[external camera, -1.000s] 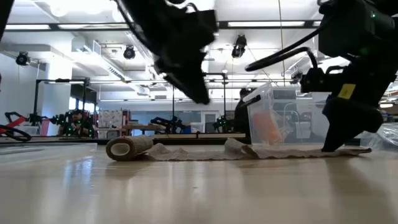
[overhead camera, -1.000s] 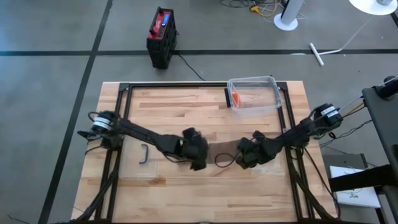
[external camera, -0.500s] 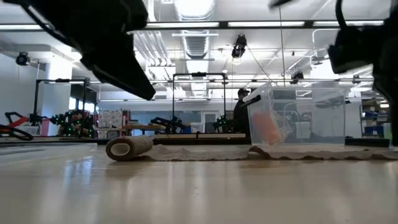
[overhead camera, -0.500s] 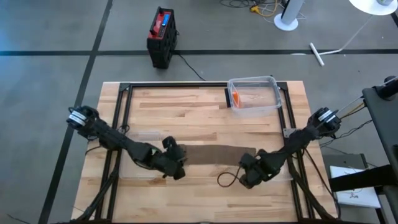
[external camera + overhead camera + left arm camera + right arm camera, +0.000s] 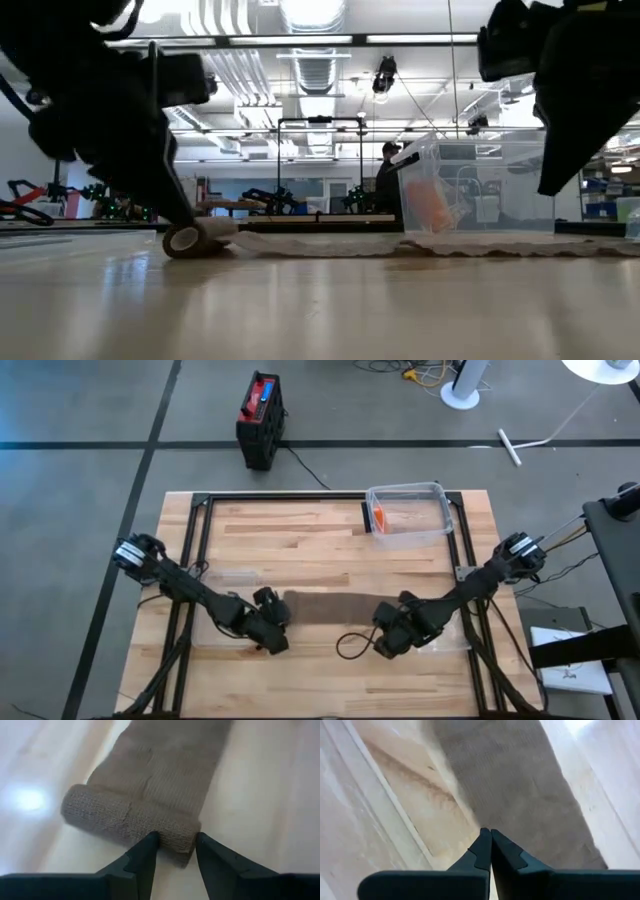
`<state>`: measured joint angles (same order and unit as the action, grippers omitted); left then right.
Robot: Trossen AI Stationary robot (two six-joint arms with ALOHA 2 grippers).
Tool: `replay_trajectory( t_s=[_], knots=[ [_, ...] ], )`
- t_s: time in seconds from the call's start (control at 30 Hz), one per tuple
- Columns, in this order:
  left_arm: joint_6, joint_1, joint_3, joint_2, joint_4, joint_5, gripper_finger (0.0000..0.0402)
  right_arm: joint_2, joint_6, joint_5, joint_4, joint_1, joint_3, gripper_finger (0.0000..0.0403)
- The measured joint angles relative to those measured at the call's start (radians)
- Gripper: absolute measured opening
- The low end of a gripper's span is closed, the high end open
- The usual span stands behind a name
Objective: Roll bandage
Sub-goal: Roll the brown bandage
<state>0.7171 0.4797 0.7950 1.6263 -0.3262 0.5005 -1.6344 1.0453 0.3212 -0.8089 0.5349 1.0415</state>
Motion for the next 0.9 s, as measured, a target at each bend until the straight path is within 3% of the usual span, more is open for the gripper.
replay_trajectory(
  t_s=[0.3,0.6,0.77,0.9],
  knots=[
    [-0.154,-0.087,-0.022,-0.096,-0.33,0.075,0.0132,-0.002,-0.098,0.054,0.043,-0.03,0.02,0.0],
    [-0.195,-0.118,-0.023,-0.279,-0.359,0.082,0.0119,-0.037,-0.295,0.087,0.295,-0.088,-0.022,0.0],
    [-0.092,-0.111,-0.028,-0.352,-0.363,0.085,0.0113,-0.105,-0.252,0.089,0.284,-0.118,-0.077,0.0],
    [-0.079,-0.098,-0.035,-0.366,-0.362,0.085,0.0112,-0.14,-0.126,0.006,0.29,-0.11,-0.099,0.0]
  ],
)
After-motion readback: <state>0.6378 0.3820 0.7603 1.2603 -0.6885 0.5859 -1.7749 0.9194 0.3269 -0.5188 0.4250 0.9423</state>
